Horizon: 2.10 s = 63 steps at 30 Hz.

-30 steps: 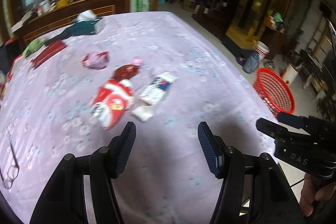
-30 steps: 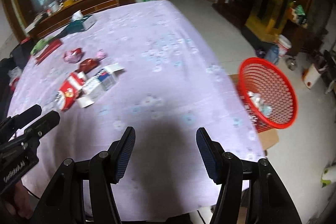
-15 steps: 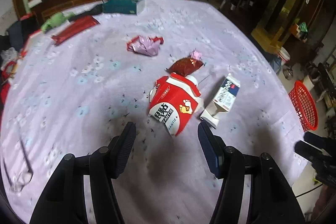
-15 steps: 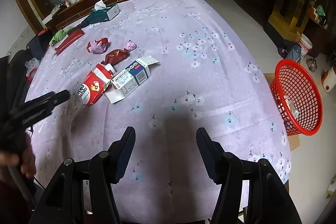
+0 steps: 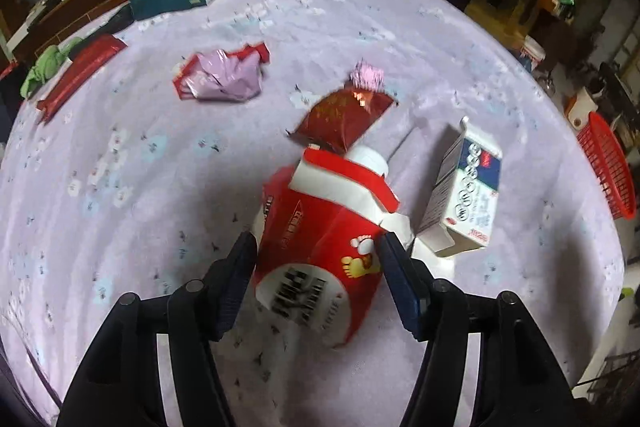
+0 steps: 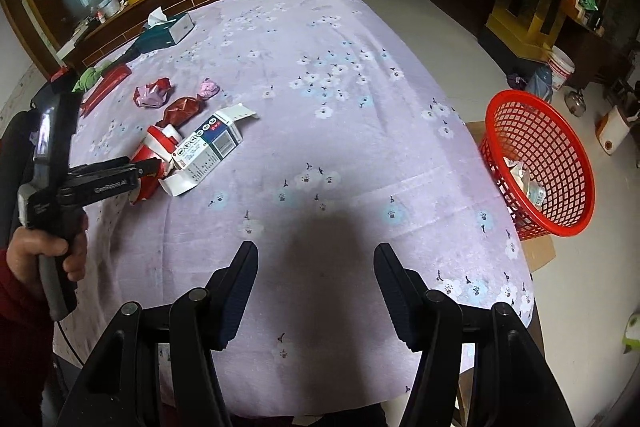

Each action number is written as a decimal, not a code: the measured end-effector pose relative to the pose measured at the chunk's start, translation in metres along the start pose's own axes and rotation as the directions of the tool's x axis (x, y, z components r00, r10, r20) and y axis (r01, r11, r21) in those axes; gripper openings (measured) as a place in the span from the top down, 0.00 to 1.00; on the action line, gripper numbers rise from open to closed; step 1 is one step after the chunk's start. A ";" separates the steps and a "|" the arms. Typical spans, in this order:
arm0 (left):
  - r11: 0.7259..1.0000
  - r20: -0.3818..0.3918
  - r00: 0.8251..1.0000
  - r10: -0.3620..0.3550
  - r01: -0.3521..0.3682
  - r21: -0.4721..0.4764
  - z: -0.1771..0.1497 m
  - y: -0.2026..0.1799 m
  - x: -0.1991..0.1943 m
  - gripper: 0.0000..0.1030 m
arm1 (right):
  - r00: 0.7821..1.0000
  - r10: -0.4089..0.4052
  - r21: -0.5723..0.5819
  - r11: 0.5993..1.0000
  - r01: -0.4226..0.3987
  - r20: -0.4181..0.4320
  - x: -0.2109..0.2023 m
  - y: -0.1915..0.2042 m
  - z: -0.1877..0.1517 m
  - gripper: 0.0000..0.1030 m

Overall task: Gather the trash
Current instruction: 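Grasp the red-and-white carton with the left gripper, then grasp the white medicine box with the right gripper while the left holds the carton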

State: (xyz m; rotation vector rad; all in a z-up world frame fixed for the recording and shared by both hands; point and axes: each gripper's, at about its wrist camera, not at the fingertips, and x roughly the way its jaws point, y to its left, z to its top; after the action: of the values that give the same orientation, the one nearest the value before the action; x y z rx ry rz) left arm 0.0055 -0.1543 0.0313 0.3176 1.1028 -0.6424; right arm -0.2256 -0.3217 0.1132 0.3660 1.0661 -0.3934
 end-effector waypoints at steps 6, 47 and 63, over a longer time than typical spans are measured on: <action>0.999 0.062 0.998 -0.017 0.019 -0.028 -0.009 0.003 -0.010 0.59 | 0.999 0.035 0.012 0.999 -0.035 -0.025 0.006 0.004 0.006 0.38; 0.994 0.170 0.984 0.055 -0.039 -0.098 -0.099 0.024 -0.088 0.69 | 0.970 0.080 0.135 0.990 -0.050 -0.231 0.149 0.103 0.098 0.53; 0.996 0.217 0.975 0.040 -0.022 -0.084 -0.084 -0.029 -0.093 0.69 | 0.998 0.055 -0.134 0.990 -0.051 0.024 0.046 0.065 0.022 0.63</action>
State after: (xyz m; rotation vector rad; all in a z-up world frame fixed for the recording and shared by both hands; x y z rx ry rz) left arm -0.1011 -0.1013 0.0811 0.1886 0.9081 -0.5888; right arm -0.1578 -0.2811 0.0877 0.2688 1.0474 -0.2774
